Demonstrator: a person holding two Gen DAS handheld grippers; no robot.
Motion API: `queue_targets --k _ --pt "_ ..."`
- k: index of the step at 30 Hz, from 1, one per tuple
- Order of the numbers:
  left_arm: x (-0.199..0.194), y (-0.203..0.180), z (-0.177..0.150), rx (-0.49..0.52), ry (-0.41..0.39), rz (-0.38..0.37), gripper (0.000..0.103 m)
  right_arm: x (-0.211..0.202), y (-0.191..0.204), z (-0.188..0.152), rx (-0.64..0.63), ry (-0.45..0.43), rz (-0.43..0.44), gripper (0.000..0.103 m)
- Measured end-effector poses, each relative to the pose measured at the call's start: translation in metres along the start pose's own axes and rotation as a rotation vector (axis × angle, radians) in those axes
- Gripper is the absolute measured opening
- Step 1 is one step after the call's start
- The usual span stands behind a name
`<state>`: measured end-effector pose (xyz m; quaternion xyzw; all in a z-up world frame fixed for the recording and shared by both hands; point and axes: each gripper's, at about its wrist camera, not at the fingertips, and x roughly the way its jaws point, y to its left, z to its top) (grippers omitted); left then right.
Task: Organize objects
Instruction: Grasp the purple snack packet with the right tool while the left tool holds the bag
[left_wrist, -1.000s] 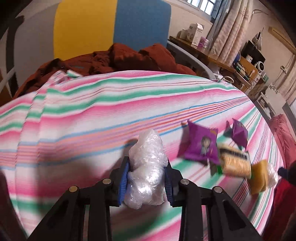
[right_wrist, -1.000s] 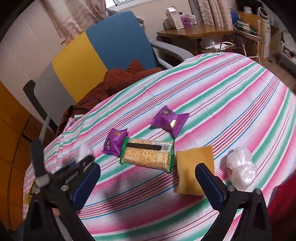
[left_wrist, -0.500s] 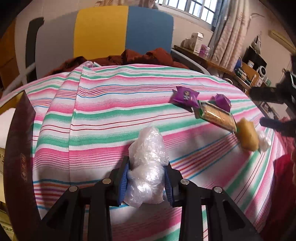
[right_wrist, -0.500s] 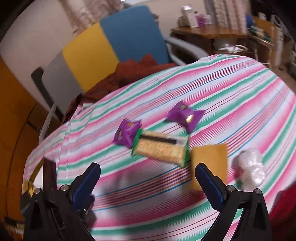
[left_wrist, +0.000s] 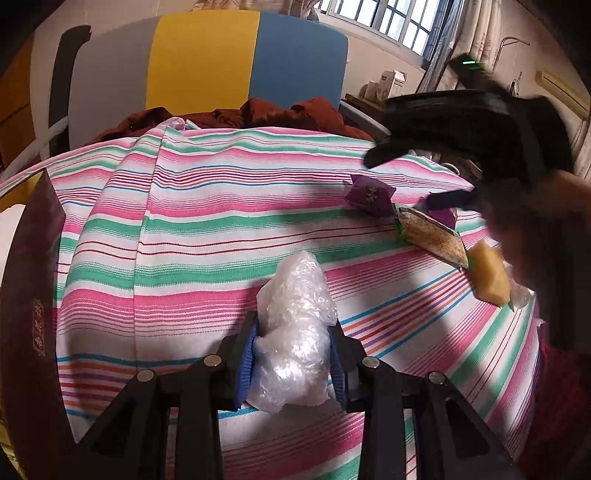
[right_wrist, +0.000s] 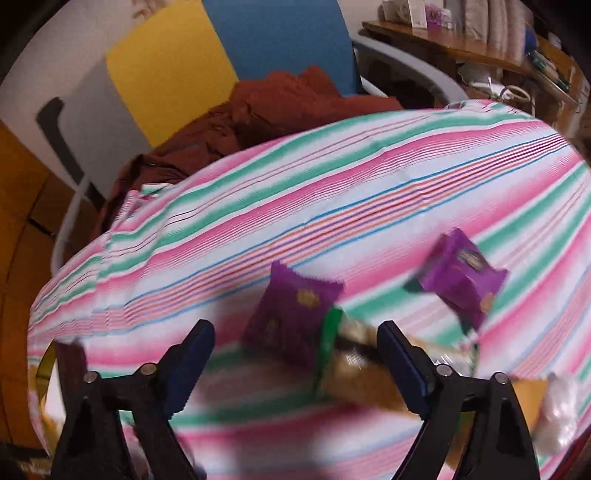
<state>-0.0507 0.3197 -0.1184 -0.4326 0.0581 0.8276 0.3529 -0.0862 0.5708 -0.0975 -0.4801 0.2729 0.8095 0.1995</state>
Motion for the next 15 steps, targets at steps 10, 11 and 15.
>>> queue_targets --k 10,11,15 --pt "0.0 0.0 -0.001 -0.006 -0.009 -0.01 0.035 0.021 0.033 -0.016 -0.215 0.074 0.017 0.044" --pt "0.0 0.0 -0.001 -0.003 -0.009 -0.007 0.035 0.018 0.035 -0.022 -0.235 0.083 0.032 0.044" --pt "0.0 0.001 0.0 -0.005 -0.01 -0.011 0.035 -0.001 0.038 -0.056 -0.322 0.126 0.071 0.044"
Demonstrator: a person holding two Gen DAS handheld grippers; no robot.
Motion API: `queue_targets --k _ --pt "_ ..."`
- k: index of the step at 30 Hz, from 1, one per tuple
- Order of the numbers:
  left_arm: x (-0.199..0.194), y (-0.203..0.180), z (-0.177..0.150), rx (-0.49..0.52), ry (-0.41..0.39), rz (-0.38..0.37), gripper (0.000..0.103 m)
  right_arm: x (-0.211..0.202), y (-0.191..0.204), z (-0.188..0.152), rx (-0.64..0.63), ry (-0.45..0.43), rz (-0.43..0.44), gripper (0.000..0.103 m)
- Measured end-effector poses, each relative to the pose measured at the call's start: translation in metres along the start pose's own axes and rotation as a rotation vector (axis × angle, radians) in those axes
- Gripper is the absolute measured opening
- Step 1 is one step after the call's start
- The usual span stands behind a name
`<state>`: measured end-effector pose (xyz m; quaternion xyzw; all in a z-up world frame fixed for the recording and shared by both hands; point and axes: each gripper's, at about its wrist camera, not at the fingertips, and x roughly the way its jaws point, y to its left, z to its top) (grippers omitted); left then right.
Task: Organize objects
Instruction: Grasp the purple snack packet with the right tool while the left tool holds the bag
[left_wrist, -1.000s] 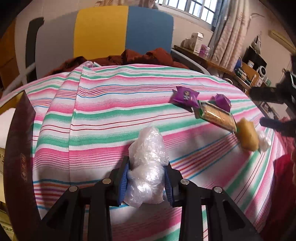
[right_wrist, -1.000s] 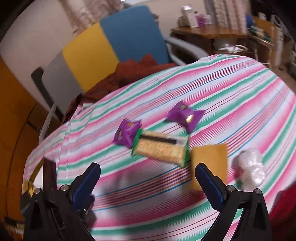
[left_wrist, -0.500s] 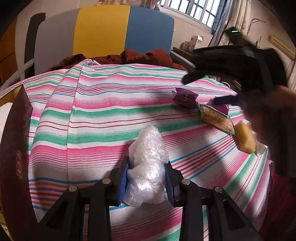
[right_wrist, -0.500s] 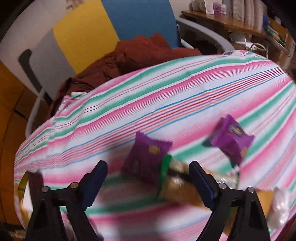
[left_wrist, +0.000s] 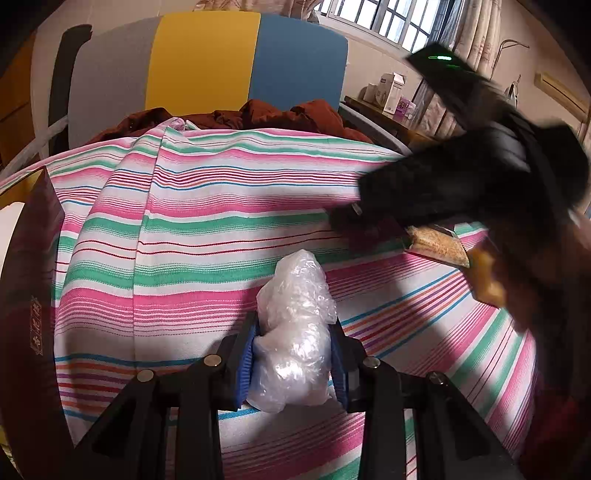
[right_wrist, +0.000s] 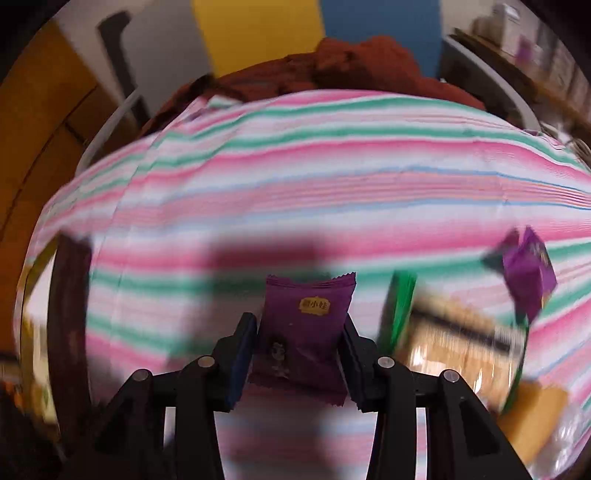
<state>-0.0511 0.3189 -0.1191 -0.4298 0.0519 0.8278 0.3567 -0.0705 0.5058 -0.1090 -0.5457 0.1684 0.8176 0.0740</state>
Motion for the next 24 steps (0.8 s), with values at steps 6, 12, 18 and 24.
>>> queue_targets --k 6,12,18,24 --pt "0.0 -0.003 0.0 0.011 0.003 0.012 0.034 -0.014 -0.008 -0.055 0.018 0.04 -0.029 0.045" --pt "-0.027 -0.014 0.007 0.041 -0.02 0.033 0.034 -0.014 -0.013 -0.055 0.036 0.007 -0.047 0.046" --pt "-0.083 -0.033 0.016 0.08 -0.123 0.008 0.034 -0.011 -0.001 -0.055 -0.039 -0.004 -0.126 0.046" --pt "-0.116 -0.031 0.014 0.066 -0.154 0.012 0.034 -0.012 0.004 -0.055 -0.068 -0.016 -0.149 0.045"
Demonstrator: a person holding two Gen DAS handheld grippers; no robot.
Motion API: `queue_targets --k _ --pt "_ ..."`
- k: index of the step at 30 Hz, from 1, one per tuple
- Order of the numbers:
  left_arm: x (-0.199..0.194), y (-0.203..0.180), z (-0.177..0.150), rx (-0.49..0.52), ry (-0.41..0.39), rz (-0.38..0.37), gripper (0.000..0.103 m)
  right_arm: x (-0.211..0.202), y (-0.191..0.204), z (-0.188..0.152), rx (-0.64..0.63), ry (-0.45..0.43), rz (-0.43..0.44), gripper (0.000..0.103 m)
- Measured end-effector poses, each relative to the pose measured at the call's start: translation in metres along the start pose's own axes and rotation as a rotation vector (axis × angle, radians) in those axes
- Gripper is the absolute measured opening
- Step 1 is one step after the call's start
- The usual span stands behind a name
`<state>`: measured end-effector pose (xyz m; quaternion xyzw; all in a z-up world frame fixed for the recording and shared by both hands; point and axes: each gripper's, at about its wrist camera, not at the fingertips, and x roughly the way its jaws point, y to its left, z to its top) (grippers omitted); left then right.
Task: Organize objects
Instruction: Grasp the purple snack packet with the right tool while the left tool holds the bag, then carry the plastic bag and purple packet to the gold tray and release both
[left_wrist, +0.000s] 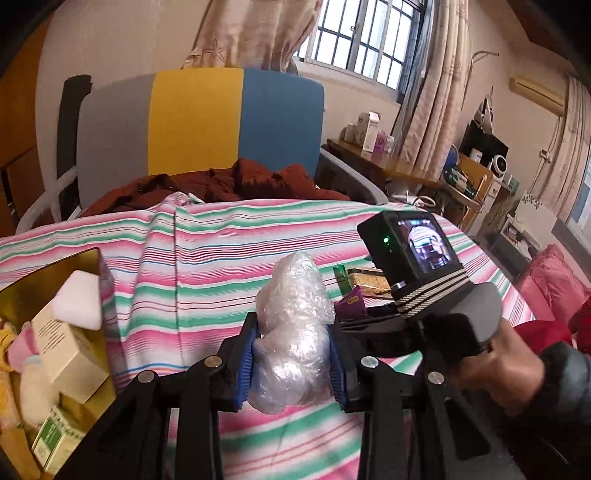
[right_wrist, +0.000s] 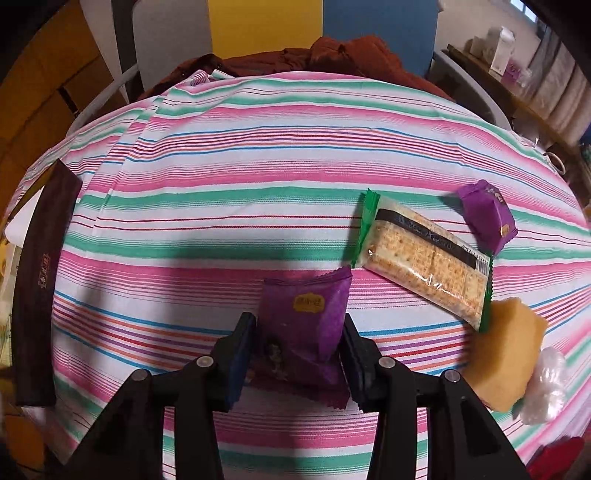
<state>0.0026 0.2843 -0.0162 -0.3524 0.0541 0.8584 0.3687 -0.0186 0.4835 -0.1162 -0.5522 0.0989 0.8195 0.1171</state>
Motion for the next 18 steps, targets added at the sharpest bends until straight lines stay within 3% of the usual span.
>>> queue_targets --k 18 --pt "-0.071 0.056 -0.008 -0.071 -0.065 0.131 0.034 -0.02 0.013 0.003 -0.012 -0.082 0.075 0.045"
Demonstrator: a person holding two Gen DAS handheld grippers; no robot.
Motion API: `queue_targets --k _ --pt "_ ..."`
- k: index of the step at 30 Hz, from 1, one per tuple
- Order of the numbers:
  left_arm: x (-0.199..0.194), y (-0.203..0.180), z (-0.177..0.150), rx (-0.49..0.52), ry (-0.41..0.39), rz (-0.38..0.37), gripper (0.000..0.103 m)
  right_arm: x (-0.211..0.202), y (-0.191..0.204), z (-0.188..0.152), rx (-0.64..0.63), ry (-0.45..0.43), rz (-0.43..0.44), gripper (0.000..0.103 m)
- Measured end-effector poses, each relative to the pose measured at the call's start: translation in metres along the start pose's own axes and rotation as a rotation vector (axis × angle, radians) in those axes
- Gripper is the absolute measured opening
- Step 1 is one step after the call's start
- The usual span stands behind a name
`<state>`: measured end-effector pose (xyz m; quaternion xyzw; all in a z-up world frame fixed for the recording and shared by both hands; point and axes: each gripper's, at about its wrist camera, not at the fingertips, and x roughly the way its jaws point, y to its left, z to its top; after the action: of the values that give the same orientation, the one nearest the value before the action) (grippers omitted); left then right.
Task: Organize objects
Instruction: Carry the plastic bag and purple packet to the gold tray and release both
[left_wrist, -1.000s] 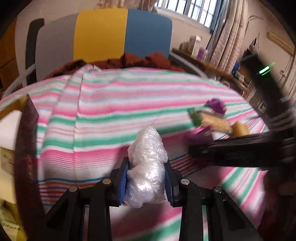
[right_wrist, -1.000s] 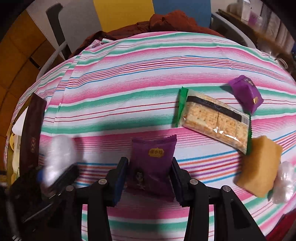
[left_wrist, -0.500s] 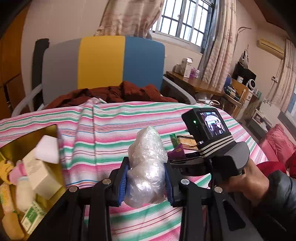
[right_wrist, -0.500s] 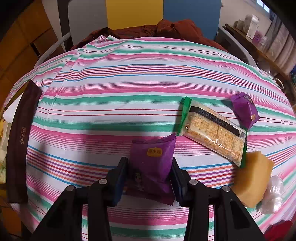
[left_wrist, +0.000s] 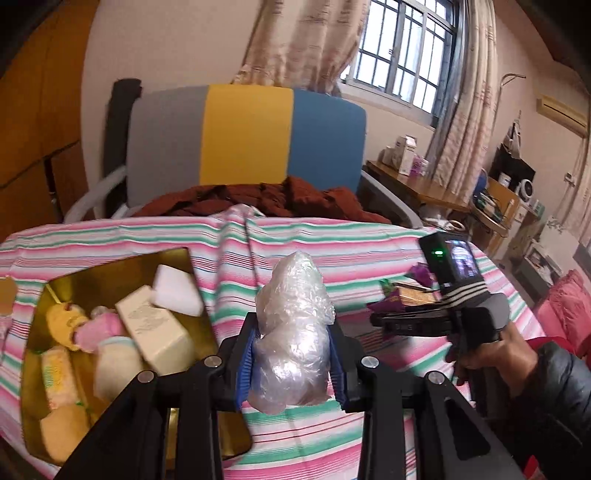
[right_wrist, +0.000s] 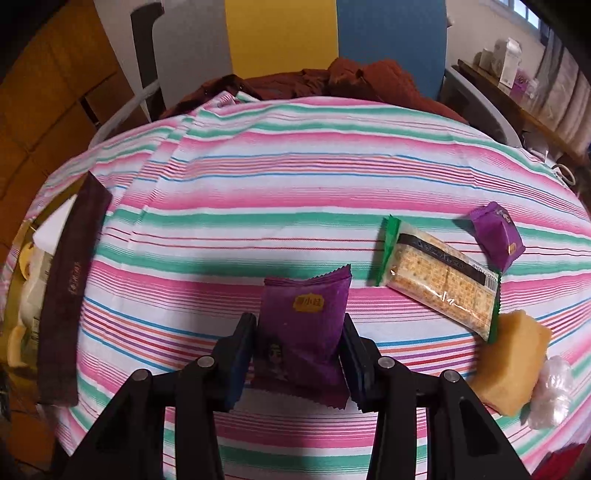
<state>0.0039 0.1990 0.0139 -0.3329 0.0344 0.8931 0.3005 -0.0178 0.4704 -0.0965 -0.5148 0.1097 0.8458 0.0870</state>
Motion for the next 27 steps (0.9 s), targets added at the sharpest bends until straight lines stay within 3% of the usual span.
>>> queue_targets --k 12,23,27 --pt "-0.021 0.054 -0.007 -0.09 -0.027 0.038 0.034 -0.026 0.057 -0.009 -0.02 -0.067 0.138 0.045" --pt "-0.051 0.154 -0.025 -0.263 -0.059 0.208 0.034 -0.078 0.156 -0.025 -0.175 -0.164 0.349 0.045" --pt "-0.055 0.187 -0.039 -0.334 -0.048 0.261 0.034 -0.081 0.193 -0.032 -0.25 -0.158 0.404 0.045"
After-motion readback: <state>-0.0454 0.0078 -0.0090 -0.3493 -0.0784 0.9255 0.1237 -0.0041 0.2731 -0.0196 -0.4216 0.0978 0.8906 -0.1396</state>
